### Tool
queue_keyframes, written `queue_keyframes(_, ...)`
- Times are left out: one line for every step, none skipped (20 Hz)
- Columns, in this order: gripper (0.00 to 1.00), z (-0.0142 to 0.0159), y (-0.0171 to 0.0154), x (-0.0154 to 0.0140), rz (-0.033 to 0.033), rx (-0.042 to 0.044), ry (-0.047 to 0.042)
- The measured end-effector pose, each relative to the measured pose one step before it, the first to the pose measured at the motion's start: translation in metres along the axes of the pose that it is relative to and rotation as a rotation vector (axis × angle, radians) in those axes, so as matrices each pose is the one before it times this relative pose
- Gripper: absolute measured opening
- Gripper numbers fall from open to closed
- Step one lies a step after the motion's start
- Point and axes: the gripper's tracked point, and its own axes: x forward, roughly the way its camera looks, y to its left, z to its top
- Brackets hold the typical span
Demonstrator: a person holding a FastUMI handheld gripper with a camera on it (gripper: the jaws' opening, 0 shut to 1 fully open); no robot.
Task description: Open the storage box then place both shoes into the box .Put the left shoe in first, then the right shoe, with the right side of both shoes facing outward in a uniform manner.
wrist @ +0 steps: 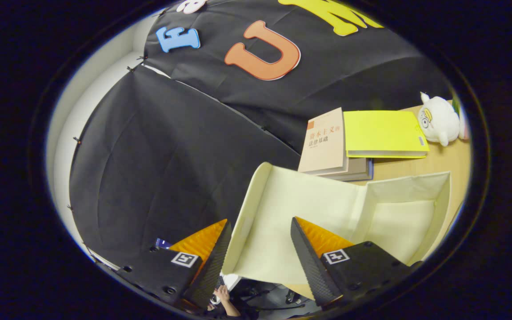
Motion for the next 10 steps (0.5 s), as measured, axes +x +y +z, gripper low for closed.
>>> queue_keyframes(0.94,-0.0005,-0.00489,-0.01108,-0.03125,-0.00425,0.00599)
queue_keyframes(1.0,0.00218,-0.0079,-0.00792,-0.03932,-0.0031,-0.01034)
queue_keyframes(1.0,0.00318,-0.01134,-0.01272,-0.0548,-0.00904,-0.00941)
queue_keyframes(1.0,0.00081,-0.0086,-0.01417,-0.03938,-0.00555,-0.01752)
queue_keyframes(1.0,0.0024,-0.01207,-0.0144,-0.04535,-0.00602,-0.02042)
queue_keyframes(1.0,0.00062,-0.01237,-0.01261,-0.04228,-0.00146,-0.01521)
queue_keyframes(1.0,0.00166,-0.01697,-0.01503,-0.04139,0.00193,-0.01581)
queue_keyframes(1.0,-0.00077,-0.01642,-0.01008,-0.03693,0.00425,-0.01098)
queue_keyframes(1.0,-0.00078,-0.02197,-0.01171,-0.04419,0.00432,-0.00704)
queue_keyframes(1.0,-0.00101,-0.02022,-0.00957,-0.03853,0.00181,0.00066)
